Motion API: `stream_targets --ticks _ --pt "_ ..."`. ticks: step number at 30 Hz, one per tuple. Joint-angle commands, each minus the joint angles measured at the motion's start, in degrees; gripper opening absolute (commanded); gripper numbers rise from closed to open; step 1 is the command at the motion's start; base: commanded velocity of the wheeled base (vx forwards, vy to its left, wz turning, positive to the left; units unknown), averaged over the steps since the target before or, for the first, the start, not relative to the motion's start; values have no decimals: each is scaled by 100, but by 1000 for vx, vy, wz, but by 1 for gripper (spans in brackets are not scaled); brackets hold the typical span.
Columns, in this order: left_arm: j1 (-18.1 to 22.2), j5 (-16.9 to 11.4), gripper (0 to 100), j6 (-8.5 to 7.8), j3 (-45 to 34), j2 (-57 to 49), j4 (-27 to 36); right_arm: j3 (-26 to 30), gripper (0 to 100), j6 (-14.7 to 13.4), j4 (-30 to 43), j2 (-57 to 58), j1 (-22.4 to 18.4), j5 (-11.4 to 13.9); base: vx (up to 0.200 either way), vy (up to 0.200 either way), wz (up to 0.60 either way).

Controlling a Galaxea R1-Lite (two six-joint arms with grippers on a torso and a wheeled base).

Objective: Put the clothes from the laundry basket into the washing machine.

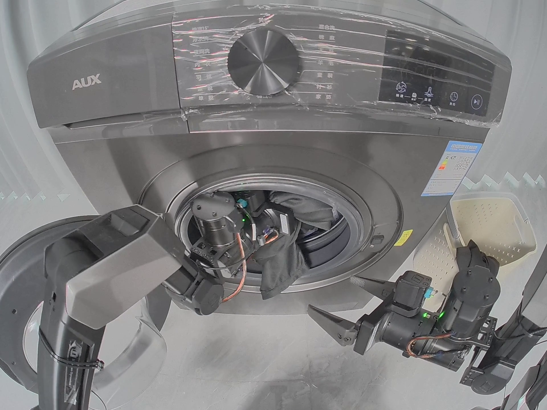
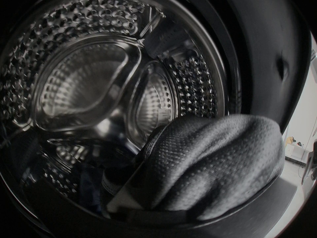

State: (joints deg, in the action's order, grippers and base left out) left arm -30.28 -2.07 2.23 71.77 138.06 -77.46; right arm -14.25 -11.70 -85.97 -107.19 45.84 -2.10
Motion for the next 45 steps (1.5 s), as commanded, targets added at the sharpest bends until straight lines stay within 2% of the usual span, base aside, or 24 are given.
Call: stream_targets --ticks 1,8,10,12,15,16,17,20,24,26,27,28,29,32,33,38,45 --pt "163 58 0 93 1410 1065 565 1 100 1 -8 5 13 8 0 0 0" --pt "180 155 0 111 2228 1557 644 1 100 -7 -8 5 13 8 0 0 0" --pt "251 374 0 102 2720 1716 767 1 100 -7 -8 -3 13 8 0 0 0" --pt "260 436 0 111 2861 1733 820 1 100 -7 -8 -12 13 8 0 0 0" --pt "295 673 0 278 3247 1733 943 1 100 -7 -8 -30 13 8 0 0 0" --pt "295 673 100 278 3247 1733 943 1 100 -7 -8 -30 13 8 0 0 0" --pt "286 761 100 427 3291 1680 978 1 100 -16 -8 -39 13 8 0 0 0" --pt "260 770 100 542 3133 1566 1005 10 100 -16 -8 -47 13 8 0 0 0" --pt "180 796 100 542 2087 969 1172 10 100 -16 -8 -47 13 8 0 0 0" --pt "93 787 100 542 1375 512 1497 10 100 -16 1 -39 4 8 0 0 0" --pt "93 787 100 542 1375 512 1497 10 100 -16 1 -39 4 8 0 0 0" --pt "57 708 100 533 716 55 1928 10 100 -16 1 -30 13 8 0 0 0" --pt "40 682 100 524 408 -165 2156 10 100 -16 1 -30 13 8 0 0 0" --pt "-4 515 100 524 -49 -508 2455 10 100 -16 1 -30 13 8 0 0 0" --pt "-22 374 100 524 -304 -737 2613 10 100 -16 1 -21 13 8 0 0 0" --pt "-101 155 100 471 -690 -877 2850 10 100 -16 10 -21 22 8 0 0 0" --pt "-136 128 100 410 -514 -359 2798 10 100 -16 10 -47 66 8 0 0 0"
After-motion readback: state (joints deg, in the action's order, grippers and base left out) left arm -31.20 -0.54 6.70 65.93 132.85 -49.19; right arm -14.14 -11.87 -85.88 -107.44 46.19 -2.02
